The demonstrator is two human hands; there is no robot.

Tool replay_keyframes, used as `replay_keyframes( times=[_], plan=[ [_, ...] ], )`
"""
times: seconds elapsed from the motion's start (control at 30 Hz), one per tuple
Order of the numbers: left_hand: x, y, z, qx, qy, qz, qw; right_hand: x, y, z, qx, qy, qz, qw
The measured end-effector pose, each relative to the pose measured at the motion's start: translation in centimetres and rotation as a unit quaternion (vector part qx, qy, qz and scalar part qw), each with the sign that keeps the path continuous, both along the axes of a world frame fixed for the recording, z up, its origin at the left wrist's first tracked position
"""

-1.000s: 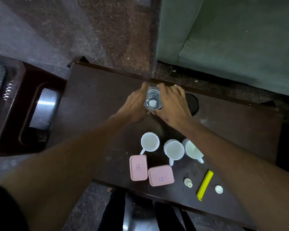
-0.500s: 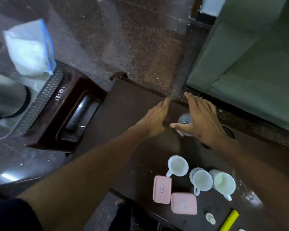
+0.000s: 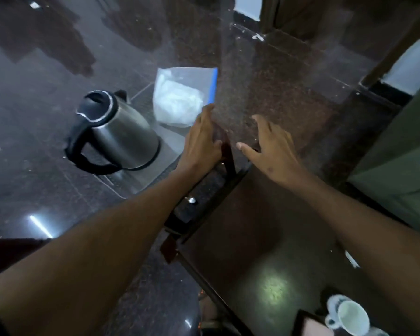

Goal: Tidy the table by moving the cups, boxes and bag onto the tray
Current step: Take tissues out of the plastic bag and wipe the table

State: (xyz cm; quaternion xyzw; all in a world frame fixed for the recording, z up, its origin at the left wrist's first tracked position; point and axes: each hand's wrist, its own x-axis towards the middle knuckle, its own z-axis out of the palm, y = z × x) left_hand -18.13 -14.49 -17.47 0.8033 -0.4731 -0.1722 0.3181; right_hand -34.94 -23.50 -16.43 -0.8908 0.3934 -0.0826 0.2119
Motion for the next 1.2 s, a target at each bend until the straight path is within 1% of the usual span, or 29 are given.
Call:
replay_keyframes(
  times=[0.07, 0.13, 0.3, 0.47, 0.6, 0.73, 0.87, 0.93, 1.0, 1.1, 1.2],
  plan=[
    [3.0, 0.7, 0.2, -0.011, 0.010, 0.025, 1.000, 4.0, -0.4, 0.1, 0.018, -0.007, -0.006, 1.000],
    [4.9, 1.1, 0.1, -0.012, 0.017, 0.029, 0.999, 7.1, -0.8, 0.1, 0.039, -0.016, -0.016, 0.999],
    [8.8, 1.4, -1.5, 0.034, 0.005, 0.024, 0.999, 13.1, -1.9, -0.7, 0.078, -0.027, -0.037, 0.996],
    [11.0, 0.5, -2.7, 0.102, 0.035, 0.000, 0.994, 16.0, -3.1, -2.2, 0.135, -0.023, -0.108, 0.985],
    [11.7, 0.0, -3.9, 0.154, 0.053, -0.023, 0.986, 17.4, -3.8, -3.2, 0.190, -0.045, -0.155, 0.968],
    [11.9, -0.1, -4.3, 0.162, 0.054, -0.036, 0.985, 18.8, -3.5, -3.2, 0.165, -0.107, -0.171, 0.965],
    [11.4, -0.2, -3.7, 0.128, 0.053, -0.011, 0.990, 20.7, -2.6, -1.7, 0.134, -0.181, -0.169, 0.959],
    [10.6, -0.2, -3.0, 0.075, 0.054, 0.026, 0.995, 21.0, -2.1, -0.1, 0.152, -0.249, -0.174, 0.941],
    [9.4, -0.2, -2.1, 0.009, 0.025, 0.053, 0.998, 20.1, -2.0, 1.5, 0.170, -0.321, -0.189, 0.912],
    [6.8, -0.1, -0.5, -0.052, -0.036, 0.044, 0.997, 15.5, -2.4, 2.4, 0.175, -0.378, -0.242, 0.876],
    [3.2, 0.8, -0.2, -0.065, -0.086, -0.025, 0.994, 8.1, -1.4, 0.0, 0.196, -0.376, -0.344, 0.838]
  ],
)
